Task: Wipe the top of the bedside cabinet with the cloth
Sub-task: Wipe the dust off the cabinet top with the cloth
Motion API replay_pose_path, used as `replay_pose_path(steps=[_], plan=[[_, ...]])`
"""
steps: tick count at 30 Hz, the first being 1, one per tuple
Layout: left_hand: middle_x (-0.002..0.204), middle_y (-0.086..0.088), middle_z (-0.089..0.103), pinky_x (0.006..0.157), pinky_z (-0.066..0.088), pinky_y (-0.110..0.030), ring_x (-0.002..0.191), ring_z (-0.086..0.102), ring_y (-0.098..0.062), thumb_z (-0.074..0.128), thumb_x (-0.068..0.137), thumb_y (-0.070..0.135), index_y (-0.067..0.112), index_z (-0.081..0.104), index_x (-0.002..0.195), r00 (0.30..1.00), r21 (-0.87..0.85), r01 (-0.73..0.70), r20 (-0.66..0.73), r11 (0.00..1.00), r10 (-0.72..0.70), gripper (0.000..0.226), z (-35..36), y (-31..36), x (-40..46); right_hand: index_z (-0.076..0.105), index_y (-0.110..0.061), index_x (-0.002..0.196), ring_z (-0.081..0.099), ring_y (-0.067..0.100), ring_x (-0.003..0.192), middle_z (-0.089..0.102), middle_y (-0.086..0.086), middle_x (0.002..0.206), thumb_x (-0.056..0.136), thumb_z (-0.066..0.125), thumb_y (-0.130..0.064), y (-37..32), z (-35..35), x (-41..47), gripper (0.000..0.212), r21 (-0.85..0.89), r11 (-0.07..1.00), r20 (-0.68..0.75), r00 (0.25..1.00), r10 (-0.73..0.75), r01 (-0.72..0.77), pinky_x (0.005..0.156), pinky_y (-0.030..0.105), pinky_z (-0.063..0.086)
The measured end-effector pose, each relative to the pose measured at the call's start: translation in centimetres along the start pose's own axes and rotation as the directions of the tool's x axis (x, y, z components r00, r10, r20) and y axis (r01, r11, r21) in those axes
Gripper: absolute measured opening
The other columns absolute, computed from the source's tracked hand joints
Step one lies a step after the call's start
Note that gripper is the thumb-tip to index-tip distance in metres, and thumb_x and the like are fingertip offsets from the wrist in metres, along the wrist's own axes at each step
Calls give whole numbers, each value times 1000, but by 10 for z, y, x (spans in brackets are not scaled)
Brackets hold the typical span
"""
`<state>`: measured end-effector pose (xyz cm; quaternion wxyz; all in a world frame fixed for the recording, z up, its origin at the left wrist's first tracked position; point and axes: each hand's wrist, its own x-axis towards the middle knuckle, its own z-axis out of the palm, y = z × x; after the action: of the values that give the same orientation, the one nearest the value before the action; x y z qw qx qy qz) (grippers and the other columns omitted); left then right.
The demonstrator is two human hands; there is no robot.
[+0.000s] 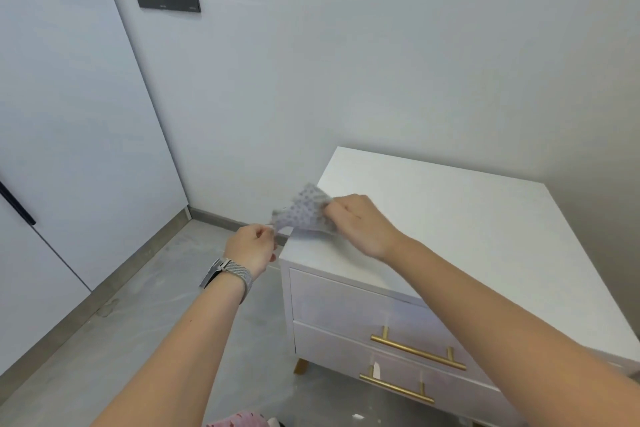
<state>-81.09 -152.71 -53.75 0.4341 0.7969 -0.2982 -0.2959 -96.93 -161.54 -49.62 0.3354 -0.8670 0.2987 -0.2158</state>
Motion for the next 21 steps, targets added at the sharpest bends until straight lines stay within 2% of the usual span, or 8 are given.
replay_pose_path(steps=[4,6,10,13,14,16,18,21], plan=[[68,-10,57,61,53,-31,66,55,-26,39,88,12,10,57,69,996,-82,76,-32,994,-79,26,-1,-3,3,38,-17,59,37,13,56,38,-9,59,87,28,-30,6,18,-7,33,-222,947,277,946,-167,232,61,26,22],[65,-4,58,58,51,-28,62,58,-21,38,88,11,11,59,71,998,-62,49,-42,997,-52,27,-1,-3,3,28,-23,53,32,8,49,33,-7,52,80,23,-39,15,9,-5,32,-232,942,290,942,-169,241,59,27,22],[80,-3,67,53,48,-25,63,62,-15,40,90,15,16,65,88,1000,-50,8,-14,999,-9,25,0,0,1,19,-24,51,19,12,48,20,-3,49,77,38,-26,20,-15,-1,33,-180,976,257,964,-73,122,52,33,23],[85,-4,67,71,54,-35,73,64,-21,42,90,16,14,66,97,999,-37,-49,-24,998,48,26,0,4,1,37,-24,53,38,10,50,38,-6,52,70,53,-14,26,-32,-4,25,117,992,-219,973,79,-55,47,26,34],[87,-3,67,81,55,-39,82,66,-24,42,89,17,16,66,95,996,-17,-80,-24,997,80,25,0,6,0,49,-21,56,50,15,58,50,0,60,70,53,-17,30,-41,-5,15,334,938,-358,907,221,-97,54,33,45],[95,-4,68,91,52,-46,96,65,-27,42,89,17,21,65,91,990,21,-135,-27,991,136,23,2,11,-3,60,-13,65,60,24,73,63,8,75,79,49,-22,36,-64,-16,20,694,708,-395,752,528,-133,67,42,50],[100,-6,70,93,51,-46,101,65,-28,42,89,15,19,68,95,983,51,-179,-40,983,181,27,5,16,-7,60,-13,67,61,25,72,63,6,77,84,45,-21,51,-90,-34,24,744,659,-475,605,639,-111,67,34,48],[101,-7,71,91,49,-33,98,64,-24,43,89,13,16,69,101,963,133,-256,-50,958,264,28,13,20,-9,46,-15,58,48,24,62,52,4,64,87,38,-26,64,-115,-72,32,480,826,-655,505,562,-297,57,31,37]])
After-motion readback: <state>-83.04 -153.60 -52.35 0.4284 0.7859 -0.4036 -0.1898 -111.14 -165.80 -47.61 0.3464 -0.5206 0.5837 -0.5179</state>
